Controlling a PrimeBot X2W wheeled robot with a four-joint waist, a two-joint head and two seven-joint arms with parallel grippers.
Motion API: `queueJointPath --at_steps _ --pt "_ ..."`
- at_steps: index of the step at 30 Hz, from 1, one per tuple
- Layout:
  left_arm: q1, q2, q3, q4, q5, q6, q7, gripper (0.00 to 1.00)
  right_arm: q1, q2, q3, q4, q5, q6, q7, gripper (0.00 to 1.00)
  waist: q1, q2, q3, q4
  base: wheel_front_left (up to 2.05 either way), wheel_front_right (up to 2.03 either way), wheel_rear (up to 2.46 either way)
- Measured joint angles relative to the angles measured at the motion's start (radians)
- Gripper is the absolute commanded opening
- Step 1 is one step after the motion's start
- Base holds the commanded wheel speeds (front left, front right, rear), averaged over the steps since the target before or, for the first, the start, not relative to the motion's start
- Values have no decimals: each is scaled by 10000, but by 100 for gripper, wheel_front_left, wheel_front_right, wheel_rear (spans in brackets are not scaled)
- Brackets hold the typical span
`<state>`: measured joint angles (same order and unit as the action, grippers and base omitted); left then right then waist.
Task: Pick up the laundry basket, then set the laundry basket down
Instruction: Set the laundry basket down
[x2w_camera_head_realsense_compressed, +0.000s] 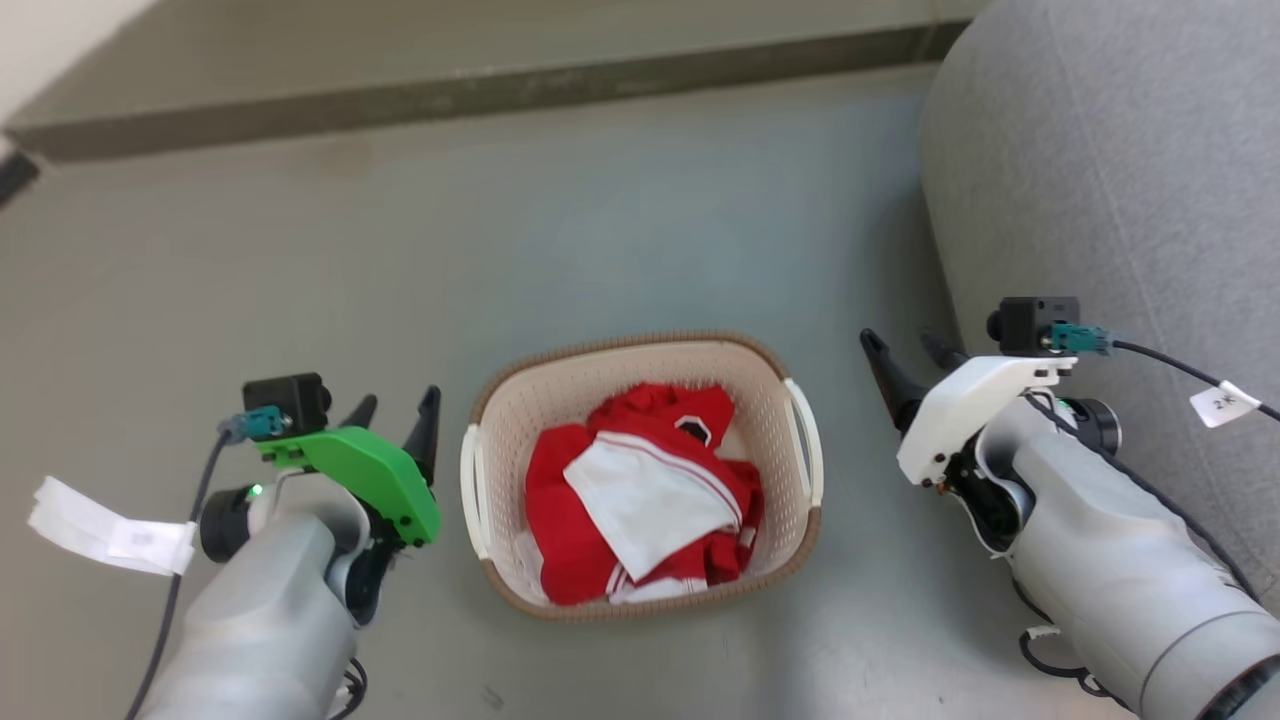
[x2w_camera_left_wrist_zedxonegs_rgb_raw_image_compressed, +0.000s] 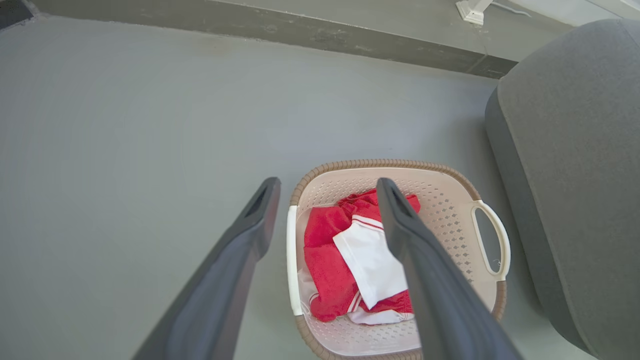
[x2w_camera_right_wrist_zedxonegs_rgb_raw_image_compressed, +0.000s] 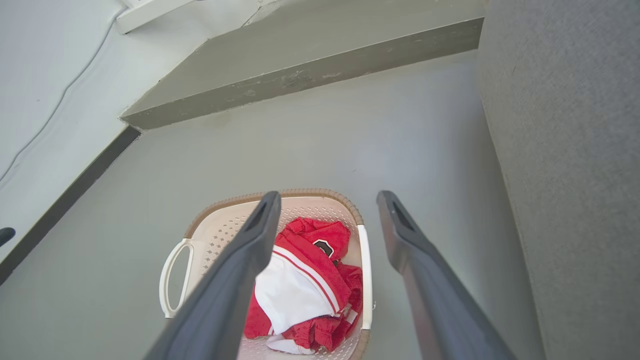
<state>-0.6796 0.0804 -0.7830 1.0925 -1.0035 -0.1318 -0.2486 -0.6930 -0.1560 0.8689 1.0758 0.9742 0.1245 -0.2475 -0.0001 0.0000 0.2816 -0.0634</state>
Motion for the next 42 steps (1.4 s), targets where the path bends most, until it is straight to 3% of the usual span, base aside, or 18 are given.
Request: queueJointPath --at_steps 13,32,39,42 --pt "770 410 890 -1095 861 105 0 100 569 -234 -736 -1001 -836 -188 0 100 0 0 -1348 43 0 0 0" --pt "2191 802 2725 -4454 2991 949 -4 100 1950 -965 -2754 -3927 -2452 -836 -29 100 0 0 -2299 246 0 0 0" --pt "3134 961 3781 -5718 3509 1162 -31 100 2682 -938 -3471 -5158 -3189 -1114 -33 100 0 0 -2367 324 0 0 0" --pt "3557 924 4213 -6092 3614 1444 -31 100 3089 -861 -3668 -5561 -3436 -1195 -42 100 0 0 -2376 333 0 0 0"
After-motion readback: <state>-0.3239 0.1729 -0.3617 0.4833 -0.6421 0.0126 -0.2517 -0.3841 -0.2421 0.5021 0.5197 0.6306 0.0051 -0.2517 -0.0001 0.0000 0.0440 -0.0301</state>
